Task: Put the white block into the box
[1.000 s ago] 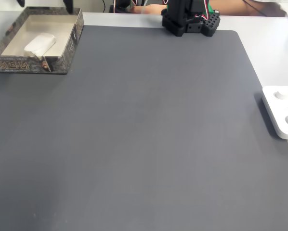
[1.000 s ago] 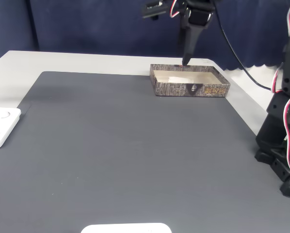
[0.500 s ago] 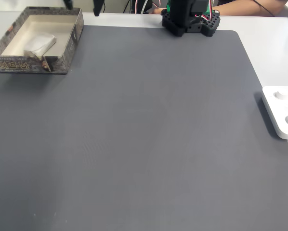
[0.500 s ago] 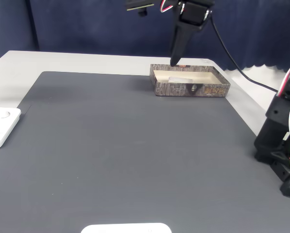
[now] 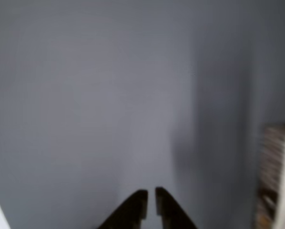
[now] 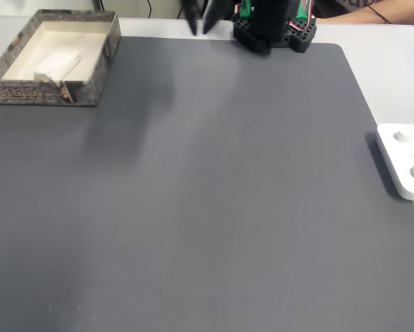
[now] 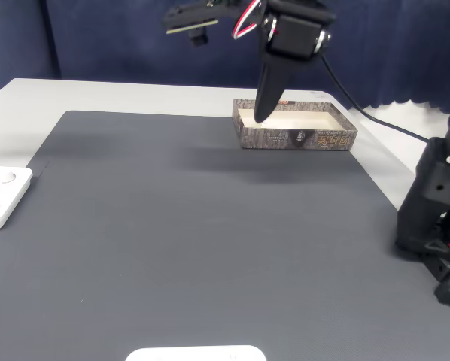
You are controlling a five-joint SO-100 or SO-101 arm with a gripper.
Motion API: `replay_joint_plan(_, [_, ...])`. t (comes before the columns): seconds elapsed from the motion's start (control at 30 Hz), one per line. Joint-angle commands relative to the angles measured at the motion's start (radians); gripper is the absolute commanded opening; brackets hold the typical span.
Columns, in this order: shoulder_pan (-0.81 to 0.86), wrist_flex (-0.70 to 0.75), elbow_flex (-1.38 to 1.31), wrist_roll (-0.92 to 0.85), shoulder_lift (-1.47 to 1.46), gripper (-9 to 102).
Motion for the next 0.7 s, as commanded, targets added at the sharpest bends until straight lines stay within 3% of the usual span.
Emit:
replay_joint_plan(0.0, [-0.175, -0.067, 0.066, -0.084, 0.098, -2])
replay_joint_plan(0.27, [-0.367, -0.215, 0.341, -0.153, 0.259, -2])
replay_joint_plan(0.67, [-0.411, -0.362, 0.778, -0.187, 0.669, -2])
